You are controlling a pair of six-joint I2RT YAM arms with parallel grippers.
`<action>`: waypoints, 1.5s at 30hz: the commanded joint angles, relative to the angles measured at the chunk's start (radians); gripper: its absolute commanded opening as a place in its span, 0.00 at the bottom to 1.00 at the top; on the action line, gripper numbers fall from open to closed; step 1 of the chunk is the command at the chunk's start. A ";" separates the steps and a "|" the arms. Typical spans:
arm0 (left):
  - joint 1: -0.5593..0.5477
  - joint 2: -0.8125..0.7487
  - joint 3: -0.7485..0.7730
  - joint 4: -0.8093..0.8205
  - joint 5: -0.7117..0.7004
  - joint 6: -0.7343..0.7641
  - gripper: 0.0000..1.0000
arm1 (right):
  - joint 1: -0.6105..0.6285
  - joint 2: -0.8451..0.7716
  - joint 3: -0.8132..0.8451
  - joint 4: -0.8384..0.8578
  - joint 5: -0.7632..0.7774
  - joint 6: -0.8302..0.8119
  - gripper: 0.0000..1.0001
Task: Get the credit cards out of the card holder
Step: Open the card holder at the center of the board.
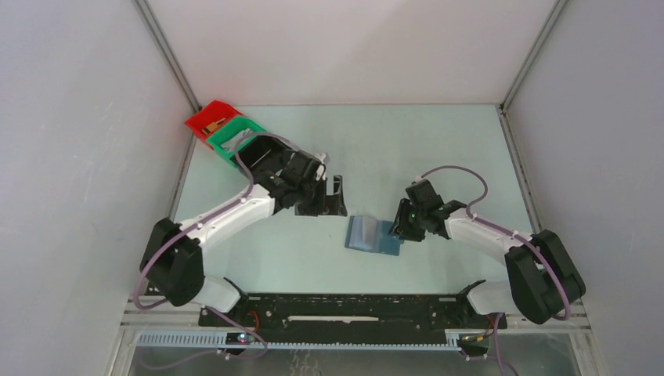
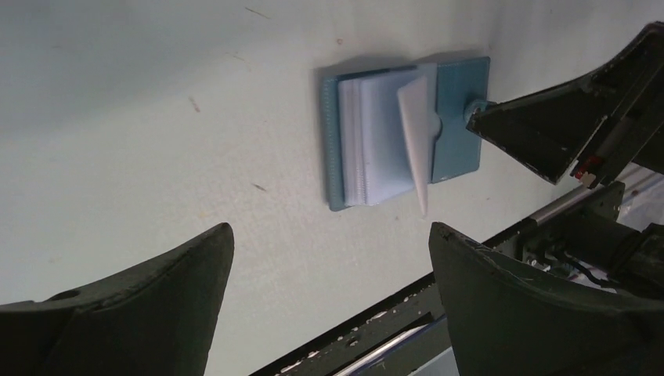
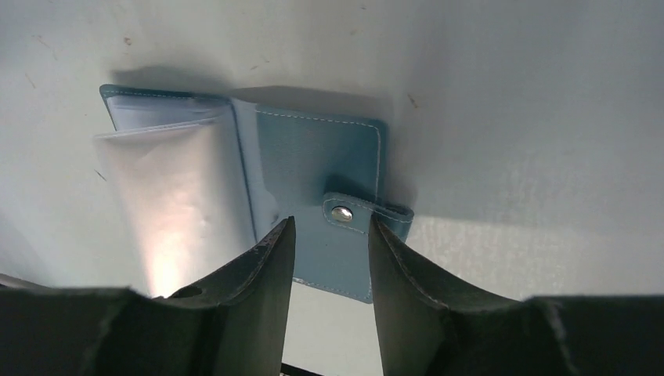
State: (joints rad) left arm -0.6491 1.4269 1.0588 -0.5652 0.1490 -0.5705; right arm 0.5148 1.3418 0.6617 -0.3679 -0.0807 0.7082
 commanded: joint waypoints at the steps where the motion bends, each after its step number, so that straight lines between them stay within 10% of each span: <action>1: -0.038 0.056 0.074 0.088 0.111 -0.033 0.99 | -0.039 0.021 -0.036 0.057 -0.016 -0.020 0.47; 22: -0.109 0.411 0.218 0.272 0.421 -0.124 0.94 | -0.125 0.001 -0.105 0.096 -0.065 -0.019 0.45; 45: -0.216 0.653 0.448 0.402 0.601 -0.246 0.96 | -0.247 -0.602 -0.292 0.003 -0.114 0.083 0.52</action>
State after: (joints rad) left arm -0.8619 2.1113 1.4734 -0.1879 0.7193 -0.7994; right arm 0.2745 0.7979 0.3641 -0.3676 -0.1707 0.7563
